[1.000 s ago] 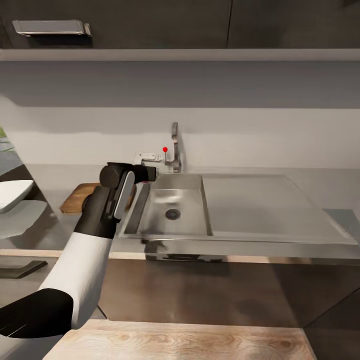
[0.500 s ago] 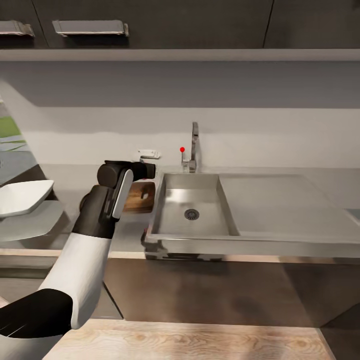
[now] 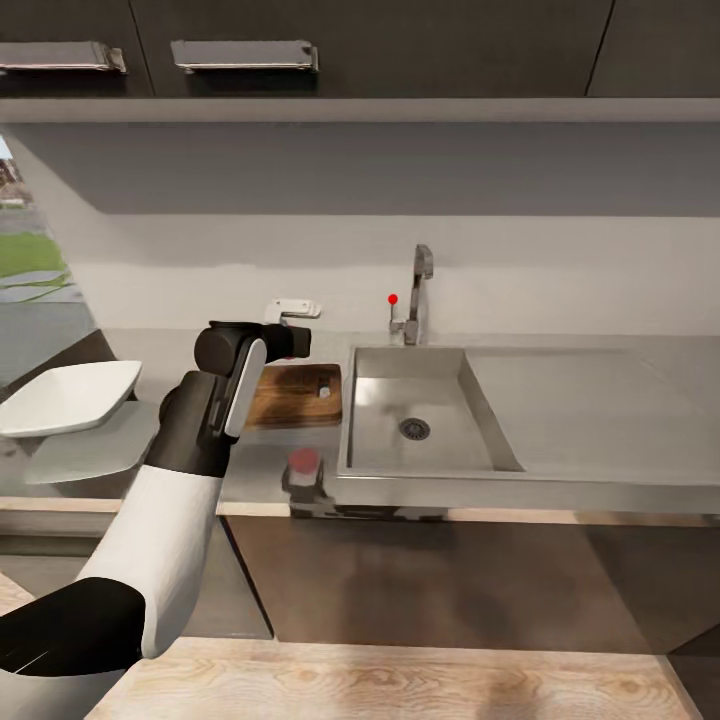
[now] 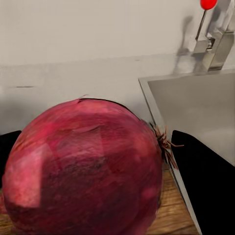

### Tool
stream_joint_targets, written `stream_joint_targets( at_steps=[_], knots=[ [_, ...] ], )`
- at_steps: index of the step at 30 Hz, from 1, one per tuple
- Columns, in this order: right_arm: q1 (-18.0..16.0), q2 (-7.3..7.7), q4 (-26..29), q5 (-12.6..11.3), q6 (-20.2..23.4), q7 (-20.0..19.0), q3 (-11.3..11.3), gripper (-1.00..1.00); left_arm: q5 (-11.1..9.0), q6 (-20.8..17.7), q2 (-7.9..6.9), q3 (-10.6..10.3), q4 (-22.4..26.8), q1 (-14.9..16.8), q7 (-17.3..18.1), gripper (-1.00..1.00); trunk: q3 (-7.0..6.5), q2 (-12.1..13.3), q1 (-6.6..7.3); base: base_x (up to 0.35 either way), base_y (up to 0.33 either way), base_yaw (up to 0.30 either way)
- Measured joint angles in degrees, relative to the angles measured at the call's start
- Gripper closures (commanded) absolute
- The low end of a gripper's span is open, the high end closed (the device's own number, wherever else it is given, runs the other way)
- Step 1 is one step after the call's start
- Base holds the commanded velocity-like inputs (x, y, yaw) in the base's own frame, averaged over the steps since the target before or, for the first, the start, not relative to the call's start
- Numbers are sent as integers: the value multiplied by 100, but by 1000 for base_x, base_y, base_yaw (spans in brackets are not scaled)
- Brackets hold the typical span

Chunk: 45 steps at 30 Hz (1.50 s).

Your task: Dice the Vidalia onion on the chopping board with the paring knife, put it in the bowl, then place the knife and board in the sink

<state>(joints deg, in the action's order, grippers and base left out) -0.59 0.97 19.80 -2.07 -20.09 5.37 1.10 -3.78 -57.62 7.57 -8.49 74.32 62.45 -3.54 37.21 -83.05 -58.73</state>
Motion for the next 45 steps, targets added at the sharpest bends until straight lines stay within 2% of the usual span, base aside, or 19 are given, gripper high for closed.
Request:
stream_joint_targets(
  at_steps=[12, 25, 27, 31, 35, 45],
  knots=[
    [0, 0, 0, 0, 0, 0, 2, -100, 0, 1, -1, 0, -64, -1, 0, 100, 0, 0, 0, 0, 24, 0],
    [0, 26, -89, 30, -6, -9, -25, -100, 1, 0, 0, 0, -114, -2, -3, 100, 0, 0, 0, 0, 187, 0],
    [1, -19, -152, 56, -70, -9, -37, -100, 11, -5, -62, 1, -178, -9, -6, 100, 0, 0, 0, 0, 0, 0],
    [0, -23, -172, 56, -74, -8, -37, -100, 4, -3, -67, 1, -245, -9, -6, 100, 0, 0, 0, 0, 0, 0],
    [0, 63, -174, 49, -186, -8, -43, -100, 5, 0, -137, 1, -374, -9, -6, 100, 0, 0, 0, 0, 0, 0],
    [0, 79, -175, 48, -212, -8, -45, -100, -4, 1, -150, 1, -540, -9, -6, 100, 0, 0, 0, 0, 0, 0]
  ],
)
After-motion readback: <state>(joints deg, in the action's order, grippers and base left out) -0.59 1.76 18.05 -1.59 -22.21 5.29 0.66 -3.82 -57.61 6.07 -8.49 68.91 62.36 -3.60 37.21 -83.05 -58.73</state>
